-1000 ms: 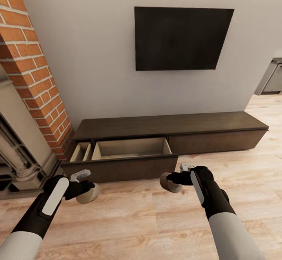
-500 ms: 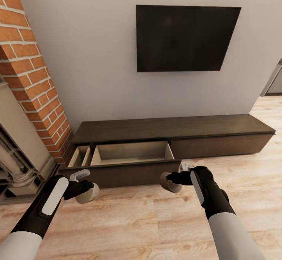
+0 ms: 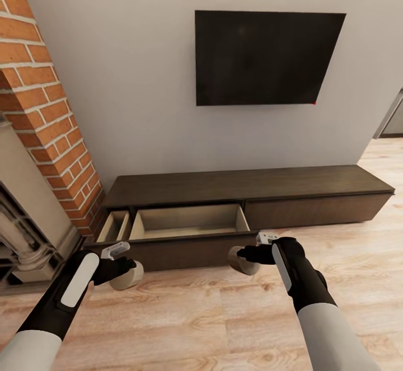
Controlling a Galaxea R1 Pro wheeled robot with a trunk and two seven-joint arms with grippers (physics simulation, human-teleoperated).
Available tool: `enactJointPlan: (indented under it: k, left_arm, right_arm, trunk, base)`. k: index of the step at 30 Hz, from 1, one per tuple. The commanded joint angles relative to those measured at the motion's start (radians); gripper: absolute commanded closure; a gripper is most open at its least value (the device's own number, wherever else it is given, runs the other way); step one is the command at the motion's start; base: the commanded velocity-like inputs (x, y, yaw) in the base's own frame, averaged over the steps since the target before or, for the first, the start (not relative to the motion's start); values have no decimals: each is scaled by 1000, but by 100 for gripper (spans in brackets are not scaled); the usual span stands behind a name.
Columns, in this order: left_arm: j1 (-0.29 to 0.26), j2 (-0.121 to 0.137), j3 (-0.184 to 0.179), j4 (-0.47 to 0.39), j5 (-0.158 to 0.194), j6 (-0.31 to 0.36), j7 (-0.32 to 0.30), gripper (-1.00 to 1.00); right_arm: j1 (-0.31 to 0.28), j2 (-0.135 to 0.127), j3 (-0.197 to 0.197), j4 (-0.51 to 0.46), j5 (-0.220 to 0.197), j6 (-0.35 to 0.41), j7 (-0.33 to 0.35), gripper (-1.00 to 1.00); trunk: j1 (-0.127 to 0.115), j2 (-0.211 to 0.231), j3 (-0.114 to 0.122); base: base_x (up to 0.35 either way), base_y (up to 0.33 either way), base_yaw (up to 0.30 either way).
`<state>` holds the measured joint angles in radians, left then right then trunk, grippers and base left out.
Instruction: Place each of the two pumpkins and all three candles from the living room inside a cabinet in the living room (use any cabinet), then make sure every cabinet is closed, and position the cauldron so it is next to a table in the living room.
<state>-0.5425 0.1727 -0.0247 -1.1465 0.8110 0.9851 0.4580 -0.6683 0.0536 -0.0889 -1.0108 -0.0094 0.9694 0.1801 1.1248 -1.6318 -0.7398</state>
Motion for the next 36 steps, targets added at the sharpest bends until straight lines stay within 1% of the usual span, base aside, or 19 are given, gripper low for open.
enactJointPlan:
  k: [1,15,19,22,24,29,33,36]
  left_arm:
    - [-1,1,-3,-1,10,1,10,100]
    - [-1,-1,-3,-1,10,1,11,100]
    - [-1,-3,-3,0,9,1,11,100]
    - [-1,-4,-3,0,7,1,11,100]
    - [-1,-5,-12,-1,6,1,11,100]
    - [-1,-5,-72,-5,2,-1,10,100]
    - [-1,-4,-86,-5,5,-2,10,100]
    - [-1,-4,-88,-8,7,0,10,100]
  right_arm:
    - [-1,1,-3,-1,-1,2,3,100]
    - [-1,1,1,-1,1,-4,8,100]
    - [-1,0,40,0,0,-4,8,100]
    - [-1,0,49,0,-1,-4,9,100]
    - [-1,0,51,0,-1,-5,9,100]
    - [-1,0,53,0,-1,-5,13,100]
    - [-1,0,53,-4,-3,-1,13,100]
    - [-1,1,54,-12,-3,12,30,100]
  trunk:
    - [-4,7,2]
    - [-58,105,46]
    - [-73,133,59]
    - [-73,133,59]
    - [-73,133,59]
    - [-73,133,59]
    - [-73,133,59]
    - [-73,133,59]
  base:
    - [0,0,0]
    - [0,0,0]
    - [0,0,0]
    - [0,0,0]
    - [0,0,0]
    - [119,0,0]
    - [306,0,0]
    - [307,0,0]
